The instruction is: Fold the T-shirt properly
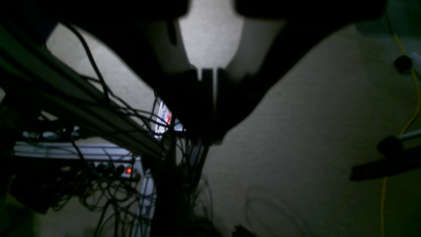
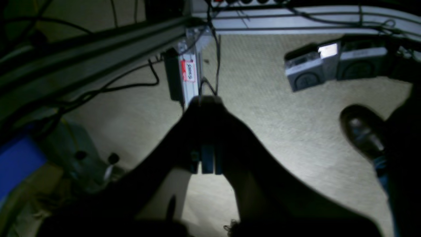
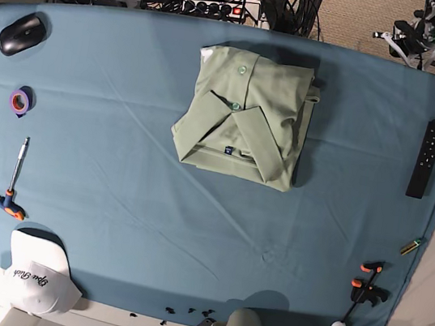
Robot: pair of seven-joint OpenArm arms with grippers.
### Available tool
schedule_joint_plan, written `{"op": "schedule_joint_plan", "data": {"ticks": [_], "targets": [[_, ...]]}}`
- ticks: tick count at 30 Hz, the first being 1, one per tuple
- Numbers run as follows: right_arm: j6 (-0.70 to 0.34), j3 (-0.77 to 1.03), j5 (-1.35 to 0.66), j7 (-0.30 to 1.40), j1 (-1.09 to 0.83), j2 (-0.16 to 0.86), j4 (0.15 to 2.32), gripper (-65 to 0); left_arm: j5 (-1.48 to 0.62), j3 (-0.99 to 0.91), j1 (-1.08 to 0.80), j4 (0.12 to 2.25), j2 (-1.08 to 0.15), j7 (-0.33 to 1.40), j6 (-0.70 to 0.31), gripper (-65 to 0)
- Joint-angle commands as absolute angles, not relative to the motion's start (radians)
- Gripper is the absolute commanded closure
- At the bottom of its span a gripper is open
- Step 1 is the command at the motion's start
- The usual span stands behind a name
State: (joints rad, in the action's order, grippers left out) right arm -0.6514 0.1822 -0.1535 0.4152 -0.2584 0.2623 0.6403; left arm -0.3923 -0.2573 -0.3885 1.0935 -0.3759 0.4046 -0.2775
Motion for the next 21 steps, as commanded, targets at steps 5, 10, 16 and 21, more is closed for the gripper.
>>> {"op": "schedule_joint_plan", "data": {"ticks": [5,10,16,21], "targets": [[-0.517,0.185,-0.108,0.376,-0.227,0.270,0.646,0.0,-0.350,-0.264,-0.377,0.982,-0.391,0.291,-0.226,0.0],[-0.410,0.185,-0.107,0.311,-0.210,0.236,0.646,0.0,-0.350,-0.264,-0.311,0.792,-0.373,0.214,-0.173,0.0],[-0.385,0.185,-0.088,0.216,-0.210,0.165,0.646,0.0,-0.350,-0.264,-0.229,0.595,-0.332,0.108,-0.180,0.0],[-0.322,0.185,-0.001,0.154,-0.210,0.115,0.646,0.0,-0.351,-0.263,-0.199,0.535,-0.278,0.104,-0.184,0.0]]}}
